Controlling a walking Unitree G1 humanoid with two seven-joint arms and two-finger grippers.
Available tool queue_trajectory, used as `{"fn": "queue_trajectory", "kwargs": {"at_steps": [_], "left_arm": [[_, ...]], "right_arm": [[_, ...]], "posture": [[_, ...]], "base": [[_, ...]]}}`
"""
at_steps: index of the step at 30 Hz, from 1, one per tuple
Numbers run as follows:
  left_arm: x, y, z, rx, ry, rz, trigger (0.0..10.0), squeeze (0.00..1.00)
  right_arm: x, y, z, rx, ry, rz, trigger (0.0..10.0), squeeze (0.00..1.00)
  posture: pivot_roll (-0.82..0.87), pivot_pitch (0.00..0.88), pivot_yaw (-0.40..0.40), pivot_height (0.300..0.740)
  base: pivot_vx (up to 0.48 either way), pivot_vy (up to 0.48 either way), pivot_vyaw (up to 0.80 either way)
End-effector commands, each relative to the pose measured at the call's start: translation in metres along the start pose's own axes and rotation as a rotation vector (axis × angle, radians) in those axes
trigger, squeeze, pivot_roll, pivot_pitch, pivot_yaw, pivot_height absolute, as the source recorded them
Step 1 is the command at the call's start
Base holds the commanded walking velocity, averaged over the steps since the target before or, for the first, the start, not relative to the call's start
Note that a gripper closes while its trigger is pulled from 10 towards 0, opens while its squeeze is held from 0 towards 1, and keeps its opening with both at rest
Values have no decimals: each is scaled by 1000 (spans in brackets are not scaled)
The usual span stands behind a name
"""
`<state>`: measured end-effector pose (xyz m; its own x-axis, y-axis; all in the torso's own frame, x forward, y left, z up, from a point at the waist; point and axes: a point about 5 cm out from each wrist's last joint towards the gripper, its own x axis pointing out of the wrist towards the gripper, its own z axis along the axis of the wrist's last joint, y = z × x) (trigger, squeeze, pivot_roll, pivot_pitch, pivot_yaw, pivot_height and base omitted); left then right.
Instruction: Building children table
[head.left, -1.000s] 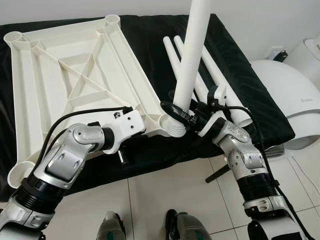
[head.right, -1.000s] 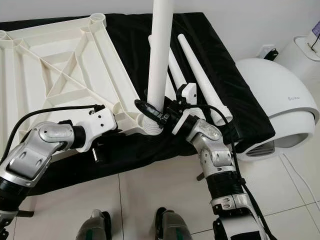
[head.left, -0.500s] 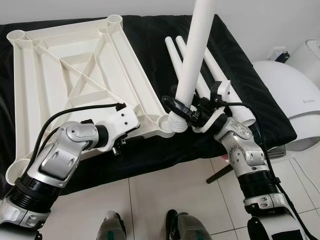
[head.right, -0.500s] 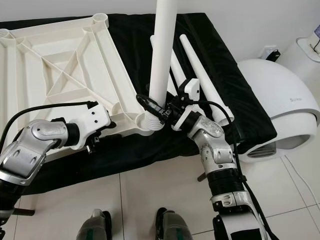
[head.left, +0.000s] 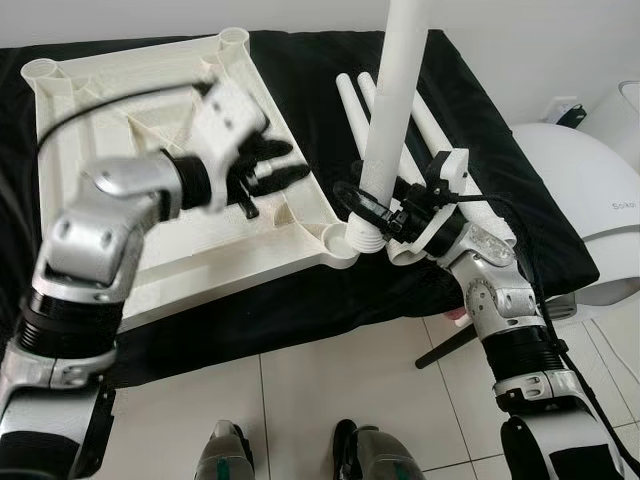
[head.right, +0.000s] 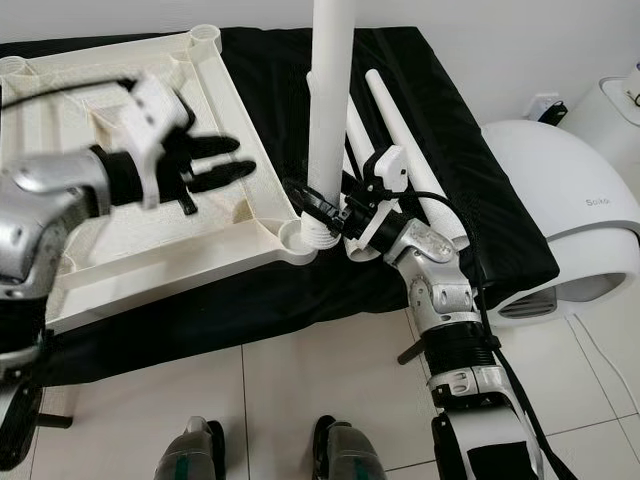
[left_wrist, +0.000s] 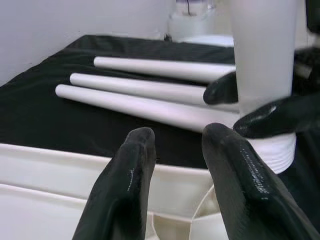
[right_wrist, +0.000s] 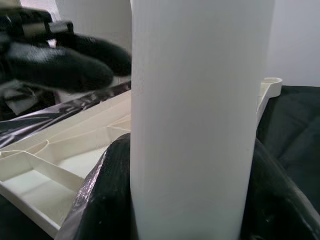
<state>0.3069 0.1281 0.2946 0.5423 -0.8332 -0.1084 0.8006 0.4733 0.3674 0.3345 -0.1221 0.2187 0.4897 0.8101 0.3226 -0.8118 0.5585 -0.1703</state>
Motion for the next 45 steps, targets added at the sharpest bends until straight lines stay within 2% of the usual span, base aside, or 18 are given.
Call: {"fn": "queue_trajectory", "kwargs": {"at_steps": [1,5,8,16,17,26,27,28,33,45], "left_arm": [[1,1,2,-27,-12,-15,10000,0],[3,4,9,-37,-43,-21,10000,0],[13,-5,16,-84,-93,-83,10000,0],[23,-14,27,-144,-154,-153,10000,0],[27,-16,30,-172,-177,-166,10000,1000],[33,-14,35,-181,-182,-162,10000,1000],[35,-13,36,-190,-187,-158,10000,812],[36,-13,38,-202,-198,-158,10000,0],[39,-11,42,-213,-206,-148,10000,0],[48,9,54,-302,-225,-26,10000,0]], "right_arm": [[-2,-3,1,-24,4,-1,10000,0],[-1,-3,1,-25,4,3,10000,0],[2,0,-1,-29,10,32,10000,0],[4,0,-1,-41,12,57,10000,0],[5,0,-1,-49,11,61,10000,0],[6,0,1,-63,8,74,10000,0],[7,0,1,-64,7,78,10000,0],[8,0,1,-65,6,82,10000,0],[9,2,1,-69,5,95,10000,0],[10,7,-6,-98,34,132,10000,0]], "posture": [[87,172,-53,740],[89,170,-52,740],[88,168,-50,740],[87,166,-49,740],[86,165,-49,740],[85,160,-52,740],[85,157,-52,740],[86,154,-52,740],[89,152,-51,740],[91,143,-52,740]], "base": [[0,0,0],[0,0,0],[0,0,0],[0,0,0],[0,0,0],[0,0,0],[0,0,0],[0,0,0],[0,0,0],[0,0,0]]}}
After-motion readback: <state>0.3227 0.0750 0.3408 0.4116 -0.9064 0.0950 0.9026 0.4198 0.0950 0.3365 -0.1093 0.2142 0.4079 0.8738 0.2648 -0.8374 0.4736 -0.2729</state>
